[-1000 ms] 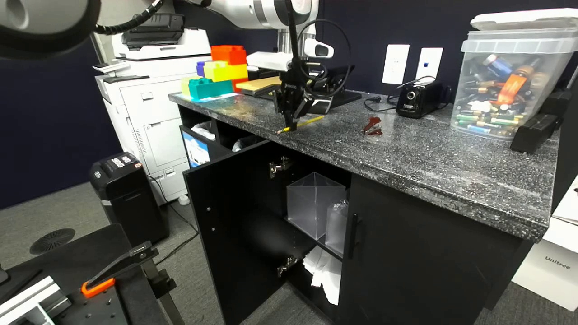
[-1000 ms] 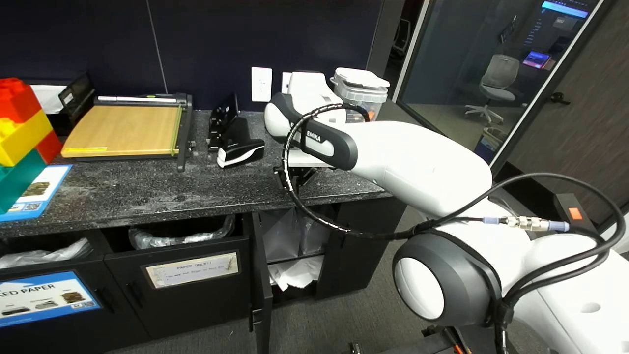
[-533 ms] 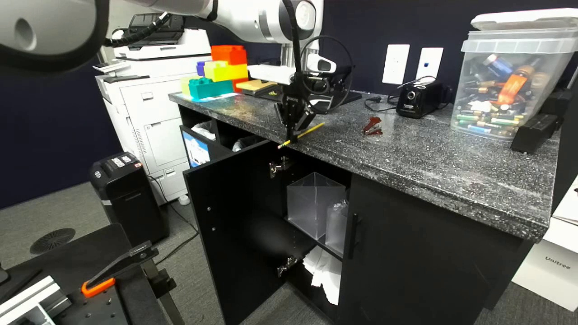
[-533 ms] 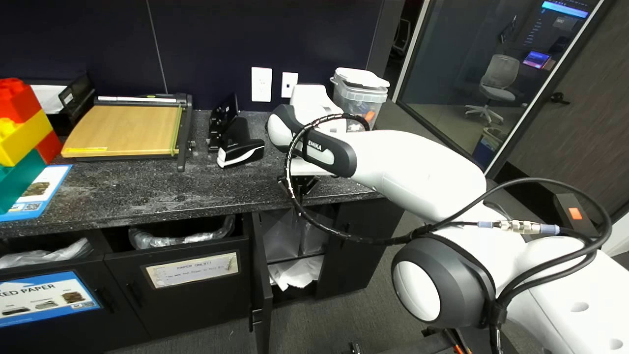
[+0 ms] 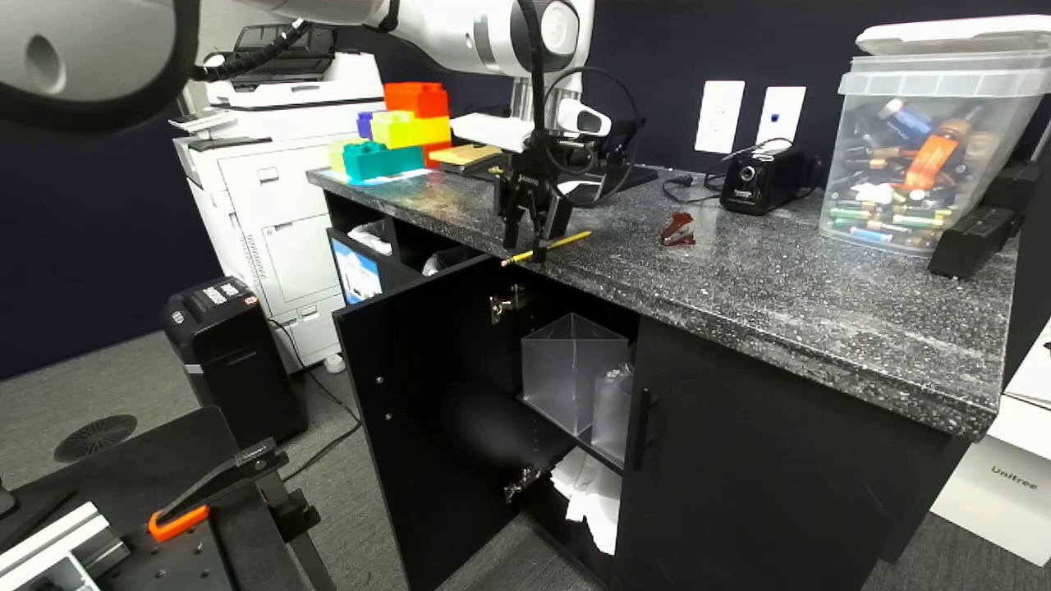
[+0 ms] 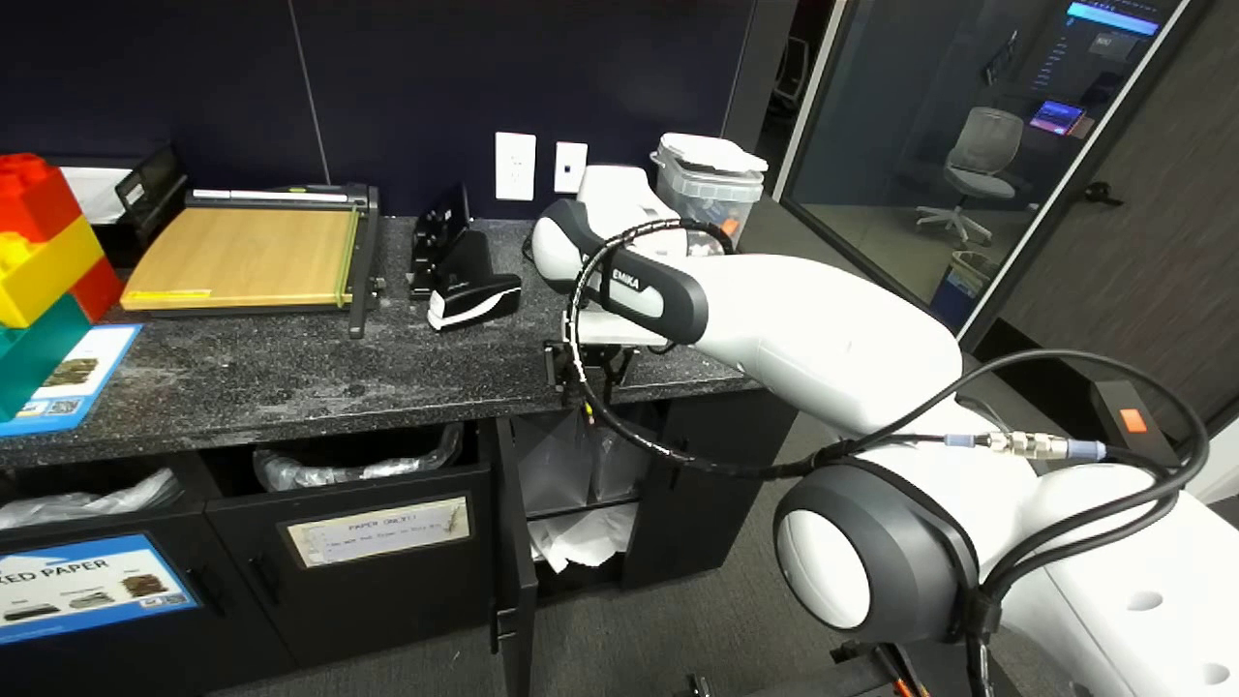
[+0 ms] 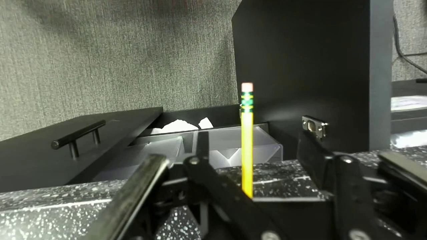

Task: Move the pencil to the left

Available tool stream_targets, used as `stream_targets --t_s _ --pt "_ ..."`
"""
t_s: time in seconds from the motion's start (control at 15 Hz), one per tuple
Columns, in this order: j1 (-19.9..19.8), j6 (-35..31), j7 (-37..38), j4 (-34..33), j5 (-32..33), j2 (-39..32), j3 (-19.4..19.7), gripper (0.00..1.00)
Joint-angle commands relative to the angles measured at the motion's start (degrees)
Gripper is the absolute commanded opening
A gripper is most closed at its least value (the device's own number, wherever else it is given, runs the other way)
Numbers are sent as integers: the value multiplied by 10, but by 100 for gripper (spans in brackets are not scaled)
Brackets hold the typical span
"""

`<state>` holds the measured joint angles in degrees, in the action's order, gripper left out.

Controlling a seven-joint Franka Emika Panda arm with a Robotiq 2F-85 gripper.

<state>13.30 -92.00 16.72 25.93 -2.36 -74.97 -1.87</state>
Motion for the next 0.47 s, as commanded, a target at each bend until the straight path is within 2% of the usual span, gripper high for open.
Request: stream_targets --t_s 0.0,0.13,0.2,0.27,0.4 --pt "-15 34 10 6 -22 34 -16 99" --pt "-30 66 10 10 -32 62 -22 100" --pt "-38 106 41 17 -31 82 -13 100" --pt "-21 51 13 9 -16 47 -8 100" --pt "-34 90 25 4 -19 69 -7 100"
